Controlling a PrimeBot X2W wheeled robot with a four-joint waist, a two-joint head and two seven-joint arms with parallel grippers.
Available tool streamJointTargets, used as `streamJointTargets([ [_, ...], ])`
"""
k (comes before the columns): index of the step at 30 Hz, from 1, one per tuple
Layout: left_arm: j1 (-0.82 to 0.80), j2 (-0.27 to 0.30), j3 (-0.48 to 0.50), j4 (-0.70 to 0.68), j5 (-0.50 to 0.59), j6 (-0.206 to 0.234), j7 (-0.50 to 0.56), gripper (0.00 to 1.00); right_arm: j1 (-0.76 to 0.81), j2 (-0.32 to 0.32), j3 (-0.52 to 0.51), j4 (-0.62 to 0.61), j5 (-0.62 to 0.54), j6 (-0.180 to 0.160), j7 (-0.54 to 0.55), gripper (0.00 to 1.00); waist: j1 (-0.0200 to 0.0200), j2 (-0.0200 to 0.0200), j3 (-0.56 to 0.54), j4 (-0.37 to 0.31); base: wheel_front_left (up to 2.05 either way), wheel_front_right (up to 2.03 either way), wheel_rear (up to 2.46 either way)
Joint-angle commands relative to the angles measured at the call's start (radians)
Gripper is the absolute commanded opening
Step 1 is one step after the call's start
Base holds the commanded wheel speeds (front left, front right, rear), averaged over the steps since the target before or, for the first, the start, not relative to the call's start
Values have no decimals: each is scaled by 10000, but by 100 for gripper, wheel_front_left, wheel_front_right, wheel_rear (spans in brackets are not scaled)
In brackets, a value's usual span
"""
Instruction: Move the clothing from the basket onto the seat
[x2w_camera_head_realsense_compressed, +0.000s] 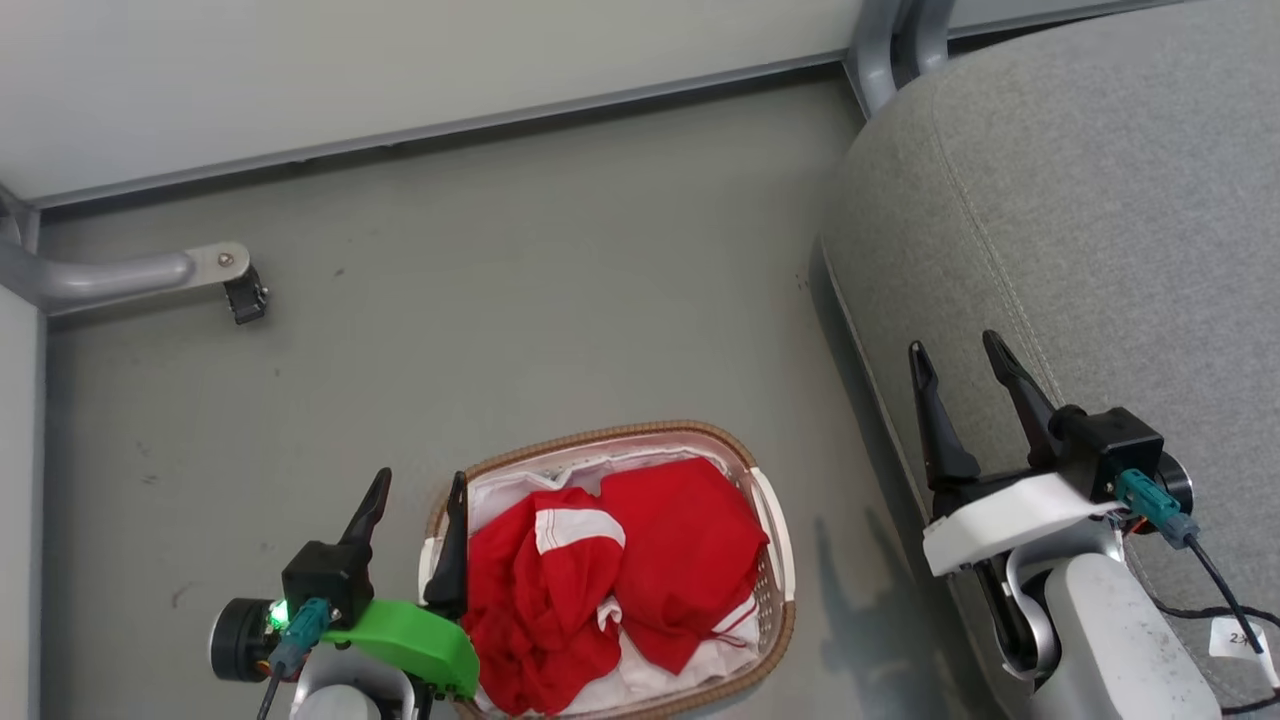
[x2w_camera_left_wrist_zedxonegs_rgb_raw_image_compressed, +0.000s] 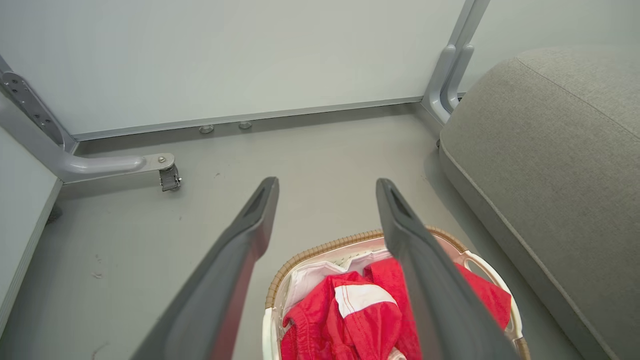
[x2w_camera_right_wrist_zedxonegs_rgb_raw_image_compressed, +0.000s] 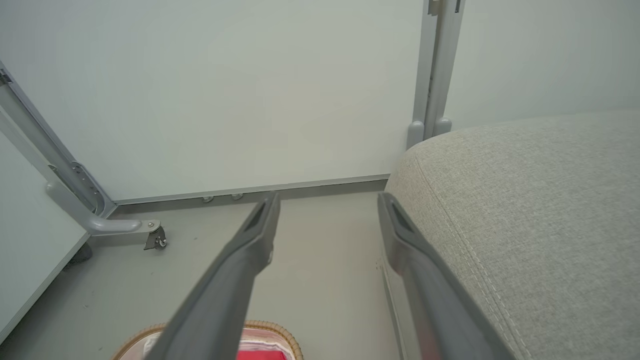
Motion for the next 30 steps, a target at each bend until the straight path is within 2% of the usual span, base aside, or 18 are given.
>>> streamJointTargets([
  [1,-290,23,-60,146,82,-31,6,100,-202,-25,49,-107,90,-3,-19,100,0,0,708,-323,0,0,0],
  [12,-1390,169,-660,1487,149,-31,6,100,-847,-15,327,-574,374,-3,-19,100,0,0,2150,-680,0,0,0],
  [16,-1869,355,-1303,2135,370,-31,6,100,-1087,-15,478,-750,463,-3,-19,100,0,0,2687,-832,0,0,0],
  [30,-3736,707,-2199,4769,558,-31,6,100,-1751,-17,953,-1287,806,-3,-19,100,0,0,4238,-1327,0,0,0],
])
